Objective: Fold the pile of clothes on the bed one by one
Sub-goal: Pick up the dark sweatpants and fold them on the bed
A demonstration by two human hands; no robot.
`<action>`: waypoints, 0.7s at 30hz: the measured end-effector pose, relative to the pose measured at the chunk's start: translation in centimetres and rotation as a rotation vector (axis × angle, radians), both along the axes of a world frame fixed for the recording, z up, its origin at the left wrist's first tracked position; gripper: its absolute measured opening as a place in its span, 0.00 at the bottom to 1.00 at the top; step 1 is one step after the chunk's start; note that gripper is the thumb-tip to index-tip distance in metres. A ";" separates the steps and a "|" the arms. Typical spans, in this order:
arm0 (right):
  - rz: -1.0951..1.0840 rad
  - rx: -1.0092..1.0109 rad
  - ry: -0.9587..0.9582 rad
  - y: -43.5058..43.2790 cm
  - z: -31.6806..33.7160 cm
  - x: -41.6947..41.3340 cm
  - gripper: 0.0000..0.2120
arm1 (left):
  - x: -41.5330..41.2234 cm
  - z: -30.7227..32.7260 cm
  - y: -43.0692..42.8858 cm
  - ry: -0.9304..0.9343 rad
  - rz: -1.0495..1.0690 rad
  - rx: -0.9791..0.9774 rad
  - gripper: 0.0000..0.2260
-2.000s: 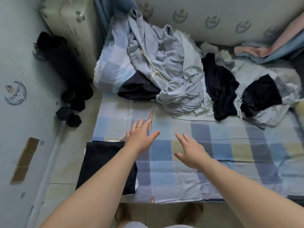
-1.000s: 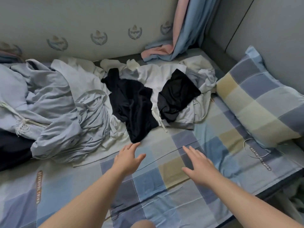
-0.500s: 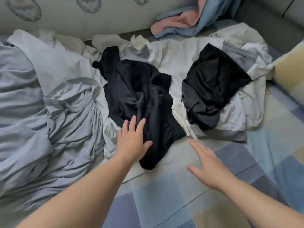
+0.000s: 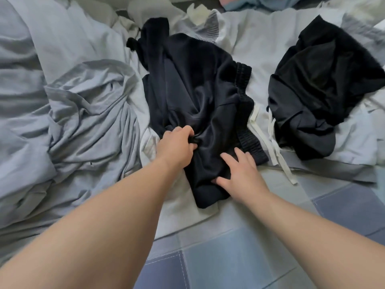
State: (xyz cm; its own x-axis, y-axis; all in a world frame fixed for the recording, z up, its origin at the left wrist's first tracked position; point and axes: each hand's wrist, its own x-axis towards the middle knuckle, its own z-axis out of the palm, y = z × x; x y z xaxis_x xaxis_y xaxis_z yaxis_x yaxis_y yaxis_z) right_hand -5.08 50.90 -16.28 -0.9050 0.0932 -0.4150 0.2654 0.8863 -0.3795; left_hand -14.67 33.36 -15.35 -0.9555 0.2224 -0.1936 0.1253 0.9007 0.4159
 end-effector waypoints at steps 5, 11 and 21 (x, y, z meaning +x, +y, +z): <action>0.020 -0.147 -0.141 2.1 2.6 -0.3 0.30 | 2.7 2.2 0.2 0.003 -0.104 -0.007 0.10; -0.619 -0.916 -0.343 4.9 8.9 3.7 0.17 | 11.8 6.6 1.9 -0.177 -0.347 0.158 0.04; -0.641 -0.630 -0.418 11.0 10.8 20.5 0.10 | 33.4 7.4 6.3 -0.506 -0.579 0.270 0.10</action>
State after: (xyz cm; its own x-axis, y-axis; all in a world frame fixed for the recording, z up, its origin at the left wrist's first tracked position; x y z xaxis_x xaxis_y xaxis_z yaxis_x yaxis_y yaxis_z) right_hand 15.44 61.91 -5.52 -0.5301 0.1664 -0.8315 0.8441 0.1969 -0.4987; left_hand 18.77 39.61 -7.96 -0.4862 0.7550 -0.4401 0.2793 0.6114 0.7404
